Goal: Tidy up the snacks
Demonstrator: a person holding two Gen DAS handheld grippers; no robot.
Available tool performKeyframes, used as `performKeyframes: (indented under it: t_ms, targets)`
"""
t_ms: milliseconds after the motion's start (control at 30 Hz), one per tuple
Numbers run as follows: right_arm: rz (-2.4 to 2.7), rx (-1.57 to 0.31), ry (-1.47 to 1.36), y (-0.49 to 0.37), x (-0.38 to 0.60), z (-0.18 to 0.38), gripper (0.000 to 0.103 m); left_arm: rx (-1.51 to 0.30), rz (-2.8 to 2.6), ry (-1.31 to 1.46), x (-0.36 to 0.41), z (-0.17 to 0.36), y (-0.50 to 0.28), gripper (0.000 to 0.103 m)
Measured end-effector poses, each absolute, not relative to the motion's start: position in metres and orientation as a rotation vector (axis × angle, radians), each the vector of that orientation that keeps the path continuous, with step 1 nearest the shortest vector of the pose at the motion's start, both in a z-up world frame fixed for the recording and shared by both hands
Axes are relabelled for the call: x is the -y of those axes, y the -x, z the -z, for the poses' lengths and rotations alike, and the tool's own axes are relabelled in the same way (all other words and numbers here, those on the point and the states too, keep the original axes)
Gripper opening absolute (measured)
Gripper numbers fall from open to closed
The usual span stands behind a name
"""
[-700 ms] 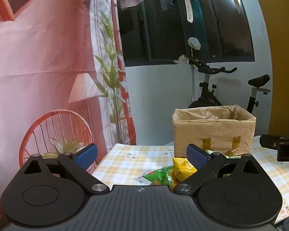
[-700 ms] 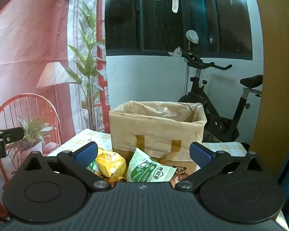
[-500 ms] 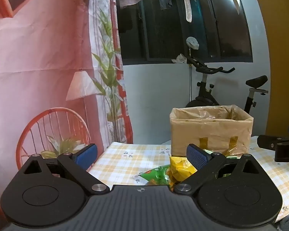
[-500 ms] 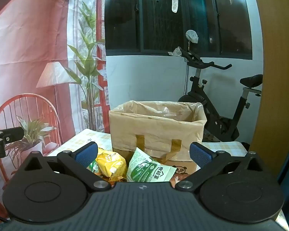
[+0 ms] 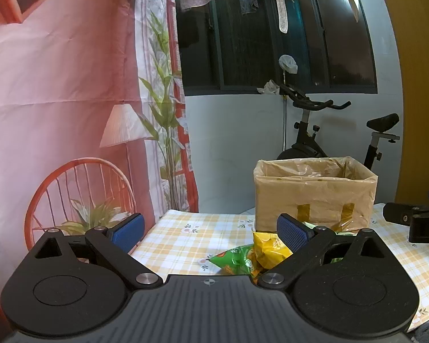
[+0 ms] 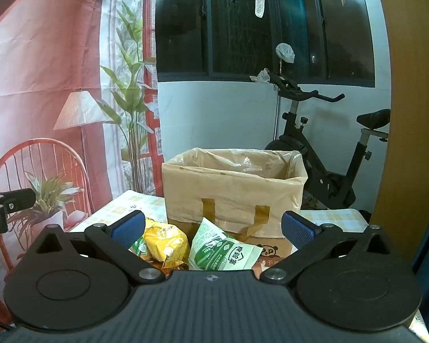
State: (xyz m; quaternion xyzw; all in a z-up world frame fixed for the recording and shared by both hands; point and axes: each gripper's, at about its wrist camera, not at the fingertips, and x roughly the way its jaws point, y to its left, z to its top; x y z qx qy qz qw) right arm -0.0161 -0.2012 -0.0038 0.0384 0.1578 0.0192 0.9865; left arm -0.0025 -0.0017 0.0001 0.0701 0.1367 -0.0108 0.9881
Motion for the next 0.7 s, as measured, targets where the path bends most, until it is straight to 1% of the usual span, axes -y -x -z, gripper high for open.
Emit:
performKeyframes:
  t_ms: [700]
  targets:
    - [-0.039,-0.319,-0.079,0.0152,0.2016,0.0040,0.103,-0.274,0.027,-0.123,0.0022,0.0005,0.0026,0.100]
